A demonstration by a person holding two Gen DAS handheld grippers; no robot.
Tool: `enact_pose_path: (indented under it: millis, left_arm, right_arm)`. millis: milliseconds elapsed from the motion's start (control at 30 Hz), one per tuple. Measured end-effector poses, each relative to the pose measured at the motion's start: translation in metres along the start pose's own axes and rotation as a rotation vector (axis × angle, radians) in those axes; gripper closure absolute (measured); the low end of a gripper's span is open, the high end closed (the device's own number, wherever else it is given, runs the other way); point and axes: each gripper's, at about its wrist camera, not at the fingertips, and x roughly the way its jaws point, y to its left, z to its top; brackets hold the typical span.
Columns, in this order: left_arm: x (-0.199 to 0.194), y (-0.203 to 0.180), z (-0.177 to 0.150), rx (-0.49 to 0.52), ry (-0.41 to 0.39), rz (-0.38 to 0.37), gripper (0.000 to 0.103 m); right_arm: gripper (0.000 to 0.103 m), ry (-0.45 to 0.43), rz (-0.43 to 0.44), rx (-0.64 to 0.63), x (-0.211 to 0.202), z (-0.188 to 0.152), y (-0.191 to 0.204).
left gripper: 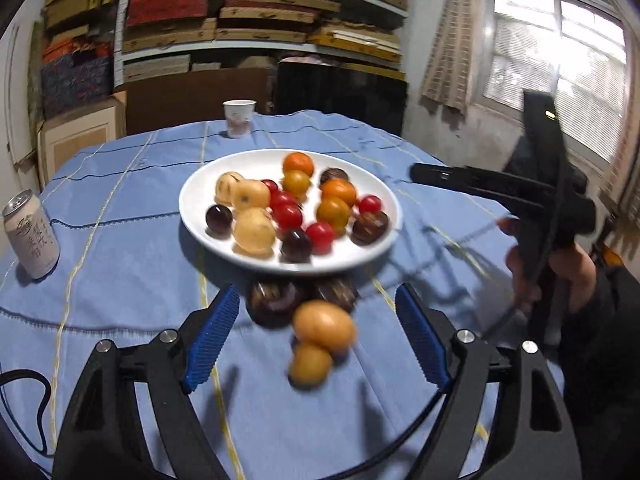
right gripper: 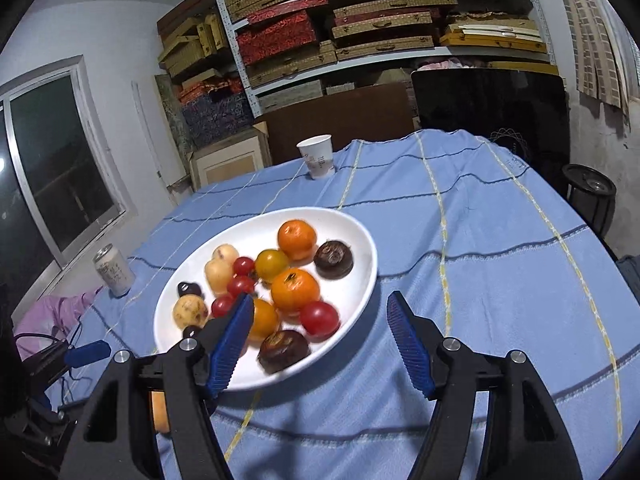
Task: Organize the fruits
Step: 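Carry both tomatoes onto the plate and open both tools, then grasp a brown round fruit with the left tool while the right tool grasps an orange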
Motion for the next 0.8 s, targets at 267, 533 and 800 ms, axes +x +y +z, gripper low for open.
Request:
enact_pose_path:
  millis: [267,533,800]
  left_arm:
    - [0.01,0.001,-0.023,0.009,0.153,0.039,0.043]
    - [0.035,0.0,-0.026,0.013,0.269,0.01,0.055]
    - [0.041,-0.001,-0.024,0.012,0.28,0.004,0.06]
  right_arm:
    - [0.032,0.104,0.025,0.02,-0.009,-0.036,0.01]
    - [0.032,0.126,-0.01,0.04,-0.007,-0.04,0.005]
    - [0.032,0.124,-0.007,0.053,-0.007,-0.04,0.003]
